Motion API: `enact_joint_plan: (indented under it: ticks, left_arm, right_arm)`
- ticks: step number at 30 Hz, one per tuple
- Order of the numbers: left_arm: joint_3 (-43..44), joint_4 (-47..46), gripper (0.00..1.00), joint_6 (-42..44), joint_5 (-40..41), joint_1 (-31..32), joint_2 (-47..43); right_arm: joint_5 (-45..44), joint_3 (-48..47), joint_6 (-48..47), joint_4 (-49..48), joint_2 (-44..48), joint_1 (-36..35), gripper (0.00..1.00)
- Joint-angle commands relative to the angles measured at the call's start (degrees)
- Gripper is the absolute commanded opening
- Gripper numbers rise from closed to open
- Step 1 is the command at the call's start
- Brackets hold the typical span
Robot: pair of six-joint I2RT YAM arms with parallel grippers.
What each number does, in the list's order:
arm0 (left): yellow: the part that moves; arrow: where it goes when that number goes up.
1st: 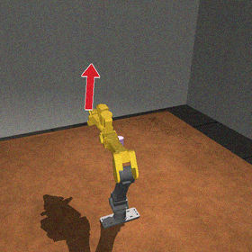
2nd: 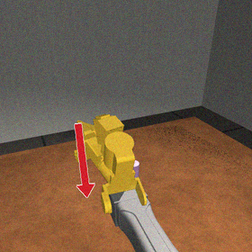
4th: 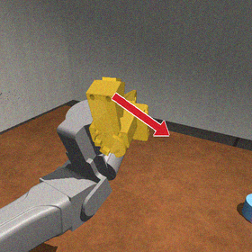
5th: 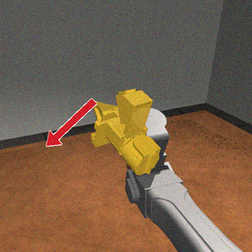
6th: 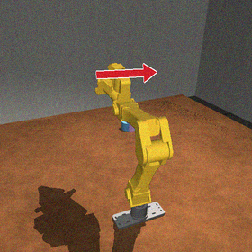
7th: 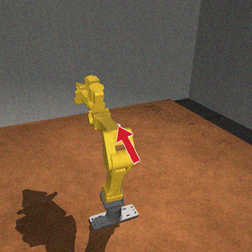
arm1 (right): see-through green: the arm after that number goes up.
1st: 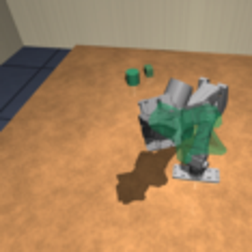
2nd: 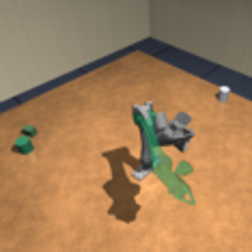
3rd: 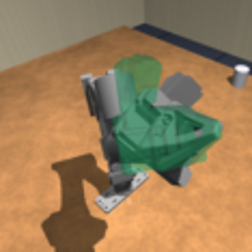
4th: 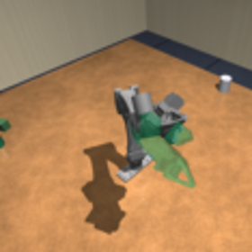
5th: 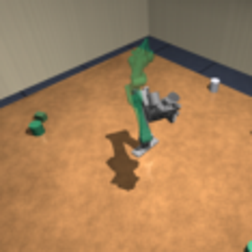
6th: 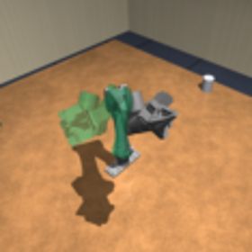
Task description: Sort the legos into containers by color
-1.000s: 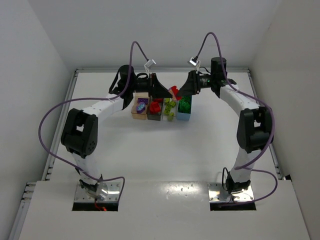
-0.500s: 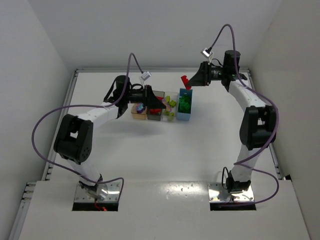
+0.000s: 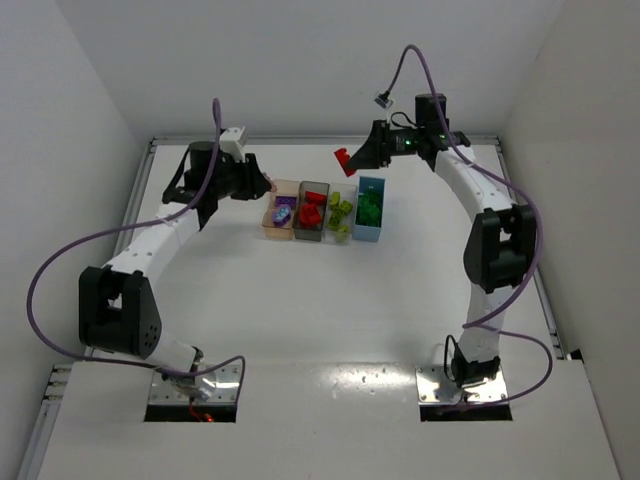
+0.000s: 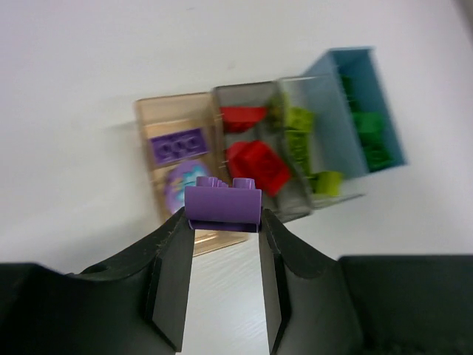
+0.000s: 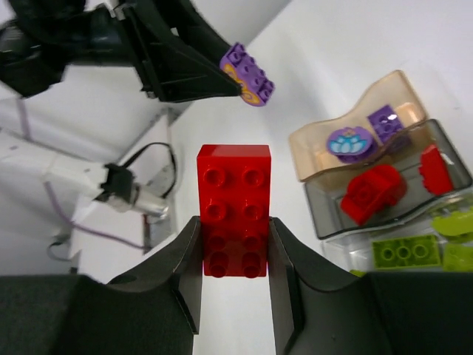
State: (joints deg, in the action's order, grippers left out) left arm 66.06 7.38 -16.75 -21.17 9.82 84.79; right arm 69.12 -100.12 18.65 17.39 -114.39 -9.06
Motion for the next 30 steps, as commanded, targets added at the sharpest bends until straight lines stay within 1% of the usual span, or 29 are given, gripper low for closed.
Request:
enact_joint_plan:
  ticks: [1,4,6,10,13,18,20,25,30]
  left_arm:
    - [1.35,5.81,0.11,5.42,13.69,0.19,0.1]
    - [3.36,7.29,0.12,6.65,16.33,0.19,2.12]
    - [5.12,9.48,0.12,7.43,16.33,0.19,4.67]
    - [6.45,10.03,0.12,6.91,11.69,0.72,7.4]
    - [6.97,10.03,0.12,6.91,10.19,1.77,8.8]
    - [8.64,10.03,0.12,6.29,10.18,3.62,10.65]
    - [8.64,10.03,0.12,6.29,9.65,4.33,11.18]
    - [7.94,10.55,0.12,6.29,11.24,6.08,11.18]
    - [6.8,10.55,0.19,5.07,11.76,6.61,12.33]
  right_arm:
    - [-9.33,-3.77,-7.05,6.69,-1.09,-1.22,0.04]
    - [-11.99,-4.82,-8.28,7.83,-1.1,-1.84,0.04]
    - [-12.61,-4.83,-8.89,8.36,-1.1,-1.84,0.04]
    - [-13.84,-3.42,-10.22,9.51,0.04,-2.37,0.04]
    - [-14.37,-2.19,-12.41,10.91,0.75,-2.37,0.04]
    - [-14.89,-1.05,-12.94,12.05,1.27,-2.37,0.04]
    - [-14.89,-1.05,-12.94,12.06,1.27,-2.37,0.04]
    - [-15.42,-0.44,-13.99,12.58,2.32,-1.84,0.04]
    - [-15.95,0.71,-14.52,13.11,2.94,-1.31,0.04]
